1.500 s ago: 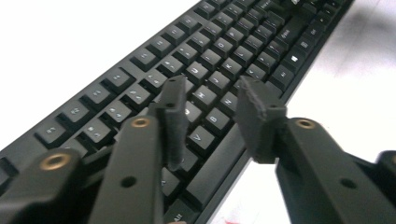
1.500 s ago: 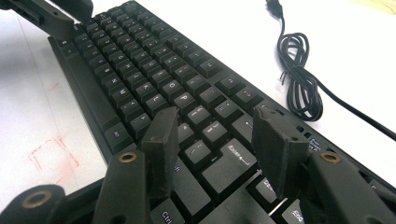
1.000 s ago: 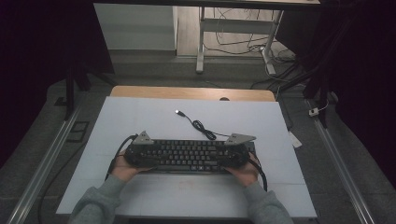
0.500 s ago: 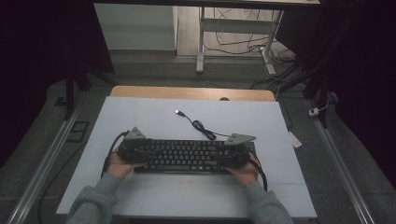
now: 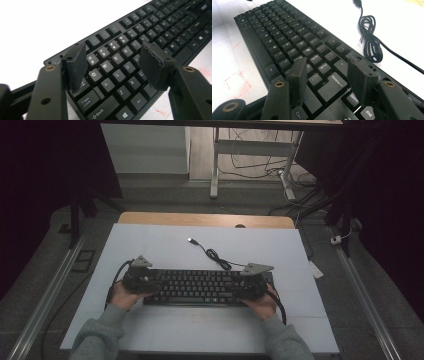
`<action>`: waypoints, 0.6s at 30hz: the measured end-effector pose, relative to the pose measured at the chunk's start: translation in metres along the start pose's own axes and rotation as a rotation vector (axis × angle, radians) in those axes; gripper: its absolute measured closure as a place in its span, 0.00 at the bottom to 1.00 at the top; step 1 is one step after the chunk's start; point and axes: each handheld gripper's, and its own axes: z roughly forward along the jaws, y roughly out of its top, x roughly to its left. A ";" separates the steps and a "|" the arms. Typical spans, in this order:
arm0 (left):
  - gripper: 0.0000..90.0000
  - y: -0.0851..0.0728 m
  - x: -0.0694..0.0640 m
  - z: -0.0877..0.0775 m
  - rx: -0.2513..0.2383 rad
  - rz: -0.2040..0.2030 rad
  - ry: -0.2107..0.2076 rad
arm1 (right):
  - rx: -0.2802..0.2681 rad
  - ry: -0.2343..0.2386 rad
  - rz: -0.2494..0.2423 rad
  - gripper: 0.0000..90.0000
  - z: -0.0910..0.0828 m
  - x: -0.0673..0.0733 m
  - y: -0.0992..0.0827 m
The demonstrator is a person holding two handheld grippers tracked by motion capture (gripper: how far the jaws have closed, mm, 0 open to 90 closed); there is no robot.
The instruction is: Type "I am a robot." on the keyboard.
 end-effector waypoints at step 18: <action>0.98 -0.008 0.001 0.006 0.088 0.076 -0.023 | -0.001 -0.005 -0.002 0.56 -0.001 -0.001 0.000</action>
